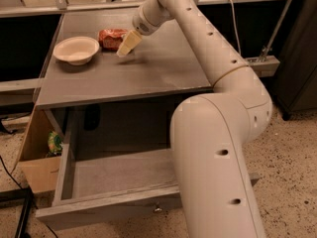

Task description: Place coke can into top drawer

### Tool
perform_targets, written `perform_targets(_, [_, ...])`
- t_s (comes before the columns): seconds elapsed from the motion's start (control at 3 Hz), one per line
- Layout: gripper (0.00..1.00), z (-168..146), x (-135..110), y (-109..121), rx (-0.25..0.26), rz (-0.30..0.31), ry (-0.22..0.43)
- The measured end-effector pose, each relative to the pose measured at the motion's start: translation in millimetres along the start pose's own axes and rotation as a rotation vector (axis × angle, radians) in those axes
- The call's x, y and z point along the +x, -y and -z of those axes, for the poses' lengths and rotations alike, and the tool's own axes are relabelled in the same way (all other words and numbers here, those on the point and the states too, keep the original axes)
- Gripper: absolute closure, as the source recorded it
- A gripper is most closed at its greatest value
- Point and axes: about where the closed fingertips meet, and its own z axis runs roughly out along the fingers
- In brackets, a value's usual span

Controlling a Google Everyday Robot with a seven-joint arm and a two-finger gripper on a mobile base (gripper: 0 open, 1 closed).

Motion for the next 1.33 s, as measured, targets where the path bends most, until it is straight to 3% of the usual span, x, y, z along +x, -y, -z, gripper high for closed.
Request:
perform_targets(0.33, [0.0,-9.0,1.1,-4.8,-0.03,-0.019,0.009])
perform_targets(0.67, [0.07,-16.4,0.7,-10.2,-0.059,-0.031,0.018])
perform_targets(1.33, [0.36,-21.6,-0.9,-13.6,-0.082,-0.039,0.021])
